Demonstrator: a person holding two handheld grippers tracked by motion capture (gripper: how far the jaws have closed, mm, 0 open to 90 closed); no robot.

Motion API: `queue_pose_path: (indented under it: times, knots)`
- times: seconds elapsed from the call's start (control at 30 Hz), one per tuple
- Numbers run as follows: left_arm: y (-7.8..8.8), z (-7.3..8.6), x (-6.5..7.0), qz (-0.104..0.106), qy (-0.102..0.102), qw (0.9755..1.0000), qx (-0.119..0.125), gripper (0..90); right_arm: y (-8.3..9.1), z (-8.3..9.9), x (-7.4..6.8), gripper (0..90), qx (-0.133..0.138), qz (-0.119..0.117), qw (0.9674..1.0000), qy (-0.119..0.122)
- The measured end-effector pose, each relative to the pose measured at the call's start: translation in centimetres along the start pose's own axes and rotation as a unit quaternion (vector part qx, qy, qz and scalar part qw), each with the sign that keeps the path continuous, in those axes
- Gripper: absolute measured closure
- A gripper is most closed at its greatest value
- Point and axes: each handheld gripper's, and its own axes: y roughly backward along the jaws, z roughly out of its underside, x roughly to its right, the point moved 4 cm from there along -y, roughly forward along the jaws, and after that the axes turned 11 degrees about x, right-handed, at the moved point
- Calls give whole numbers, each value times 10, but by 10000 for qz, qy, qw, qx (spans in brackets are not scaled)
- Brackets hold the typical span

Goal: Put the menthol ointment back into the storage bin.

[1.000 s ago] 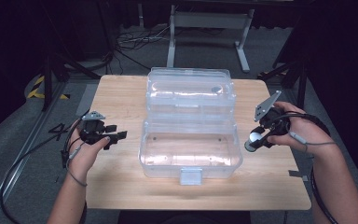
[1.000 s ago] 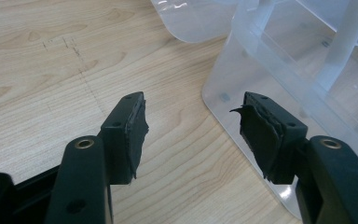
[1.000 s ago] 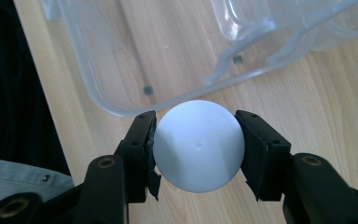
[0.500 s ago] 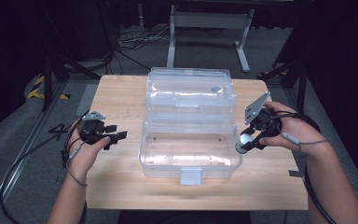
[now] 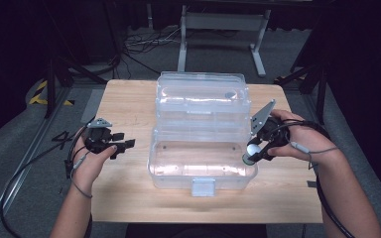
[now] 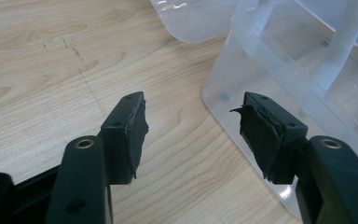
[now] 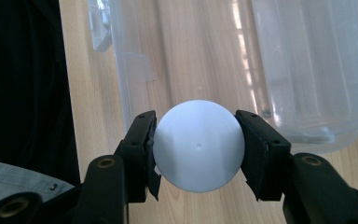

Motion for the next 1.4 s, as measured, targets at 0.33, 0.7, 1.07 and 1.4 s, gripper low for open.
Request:
queue_pose_path:
  times: [0.33,0.7,1.07,1.4]
  knots:
    - [0,0,-1,-8,-4,10000,8,416,-10,0,0,506,-60,-88,9999,35]
    - [0,0,-1,-3,-7,10000,1,416,-26,3,0,506,-198,-195,9996,97]
    - [0,0,-1,-3,-7,10000,-6,416,-43,8,0,506,-307,-294,9991,63]
    - [0,1,0,-2,6,10000,-14,416,-56,14,1,506,-391,-377,9985,77]
